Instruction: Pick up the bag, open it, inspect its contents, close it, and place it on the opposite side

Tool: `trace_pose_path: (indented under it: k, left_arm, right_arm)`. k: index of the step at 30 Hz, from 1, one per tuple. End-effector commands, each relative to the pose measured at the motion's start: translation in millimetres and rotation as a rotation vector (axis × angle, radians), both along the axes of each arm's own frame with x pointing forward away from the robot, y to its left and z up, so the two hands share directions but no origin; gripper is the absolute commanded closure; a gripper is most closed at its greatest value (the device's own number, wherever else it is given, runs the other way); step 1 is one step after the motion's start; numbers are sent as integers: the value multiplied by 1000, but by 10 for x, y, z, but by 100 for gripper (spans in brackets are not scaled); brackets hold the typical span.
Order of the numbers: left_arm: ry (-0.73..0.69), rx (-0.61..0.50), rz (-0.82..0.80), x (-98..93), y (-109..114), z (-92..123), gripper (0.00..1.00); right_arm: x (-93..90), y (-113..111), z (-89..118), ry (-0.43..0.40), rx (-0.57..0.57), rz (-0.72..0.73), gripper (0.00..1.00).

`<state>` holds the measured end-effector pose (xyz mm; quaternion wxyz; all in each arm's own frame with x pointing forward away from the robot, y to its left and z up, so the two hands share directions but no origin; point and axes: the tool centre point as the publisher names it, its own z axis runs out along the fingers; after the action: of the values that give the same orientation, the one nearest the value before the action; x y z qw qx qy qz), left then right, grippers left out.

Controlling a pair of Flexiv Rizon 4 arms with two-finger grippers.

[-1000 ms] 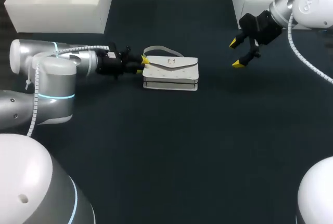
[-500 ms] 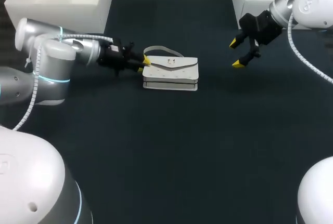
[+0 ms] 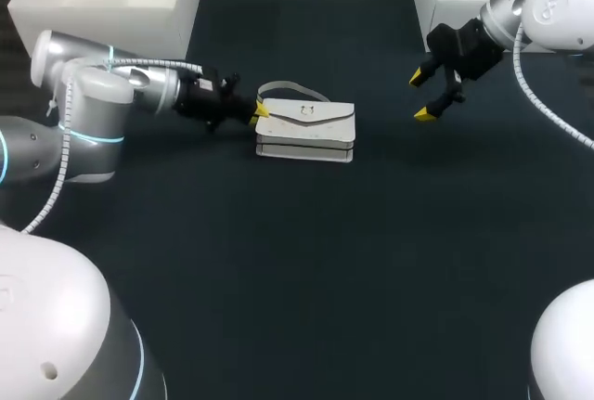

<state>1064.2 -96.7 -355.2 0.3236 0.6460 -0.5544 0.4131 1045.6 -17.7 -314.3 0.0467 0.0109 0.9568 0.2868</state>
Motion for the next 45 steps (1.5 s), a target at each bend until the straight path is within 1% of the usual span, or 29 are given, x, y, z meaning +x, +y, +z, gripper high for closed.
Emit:
trace_pose_path:
  k: [1,13,23,24,25,26,27,28,36,41,45]
  left_arm:
    - [-10,-19,10,11,-71,-60,100]
    - [-12,-43,8,37,-266,-58,100]
    - [-20,-43,27,46,-236,-36,100]
    - [-20,-43,28,44,-232,-38,94]
    - [-20,-43,28,42,-229,-39,72]
    - [-21,-42,29,36,-223,-36,54]
    - [-22,-44,30,30,-213,-26,25]
    - [-23,-45,30,25,-206,-14,0]
    - [-75,-28,21,-70,-103,196,0]
    - [-133,10,-3,-159,2,407,0]
    - [-178,60,-32,-193,79,554,0]
  right_arm:
    - [8,0,-4,0,1,2,0]
    - [8,0,-4,0,1,2,0]
    - [8,0,-4,0,1,2,0]
    - [8,0,-4,0,1,2,0]
    - [8,0,-4,0,1,2,0]
    - [8,0,-4,0,1,2,0]
    - [8,0,-4,0,1,2,0]
    - [8,0,-4,0,1,2,0]
    - [8,0,-4,0,1,2,0]
    - [8,0,-4,0,1,2,0]
    - [8,0,-4,0,1,2,0]
